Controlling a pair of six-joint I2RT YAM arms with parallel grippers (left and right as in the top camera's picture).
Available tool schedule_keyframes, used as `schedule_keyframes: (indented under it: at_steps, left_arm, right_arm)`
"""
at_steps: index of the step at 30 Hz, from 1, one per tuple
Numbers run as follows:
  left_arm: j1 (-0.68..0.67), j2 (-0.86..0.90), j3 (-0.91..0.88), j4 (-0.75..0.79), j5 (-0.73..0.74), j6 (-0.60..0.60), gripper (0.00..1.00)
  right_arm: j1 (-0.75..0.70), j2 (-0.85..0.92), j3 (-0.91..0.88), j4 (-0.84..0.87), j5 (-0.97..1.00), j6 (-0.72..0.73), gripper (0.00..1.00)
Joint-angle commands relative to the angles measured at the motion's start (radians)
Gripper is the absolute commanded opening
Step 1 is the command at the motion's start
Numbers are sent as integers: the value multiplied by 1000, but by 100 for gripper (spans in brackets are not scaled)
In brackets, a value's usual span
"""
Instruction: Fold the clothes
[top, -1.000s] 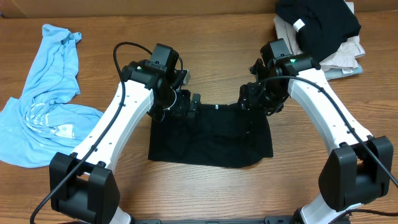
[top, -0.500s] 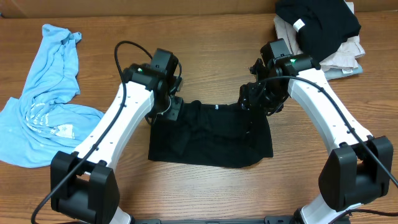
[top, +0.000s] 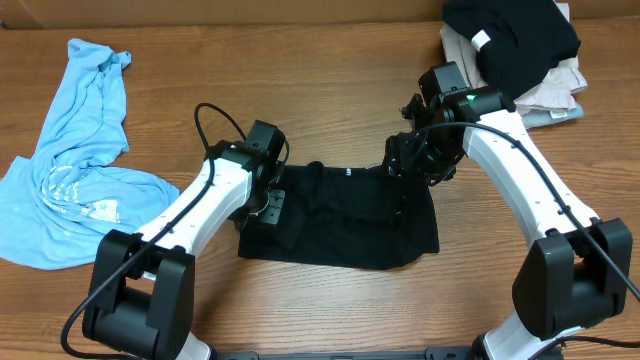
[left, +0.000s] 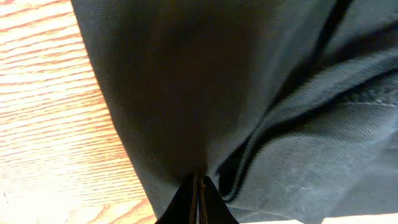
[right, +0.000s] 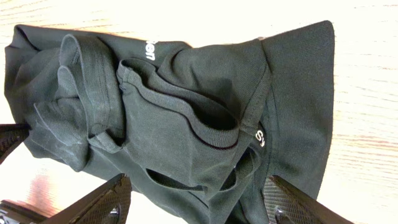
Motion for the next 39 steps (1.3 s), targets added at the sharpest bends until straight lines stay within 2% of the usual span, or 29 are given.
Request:
schedule_keyframes:
  at_steps: [1, 4, 8, 14, 17, 22, 28, 30, 33, 39]
  left_arm:
    - [-6, 3, -7, 20, -26, -26, 4]
    - [-7, 3, -17, 64, -15, -26, 4]
    - [-7, 3, -32, 118, 75, -26, 4]
    - [-21, 3, -37, 128, 108, -25, 4]
    - [-43, 3, -37, 132, 128, -25, 4]
    - [-94, 3, -36, 167, 246, -25, 4]
    - [-190, 3, -22, 212, 278, -30, 4]
    - [-214, 3, -1, 209, 281, -30, 4]
    - [-221, 3, 31, 182, 262, -106, 4]
    - [-145, 3, 57, 73, 260, -115, 4]
  right_arm:
    - [3, -34, 6, 3, -8, 3, 72]
    - [3, -34, 6, 2, -8, 3, 72]
    - [3, -34, 6, 2, -8, 3, 72]
    - [3, -34, 6, 3, -8, 2, 72]
    - [3, -34, 6, 3, -5, 2, 72]
    - [3, -34, 6, 3, -5, 2, 72]
    - [3, -34, 6, 3, -5, -2, 72]
    - [3, -34, 6, 3, -5, -2, 72]
    - [3, -34, 6, -1, -5, -2, 72]
    - [3, -34, 6, -19, 14, -9, 72]
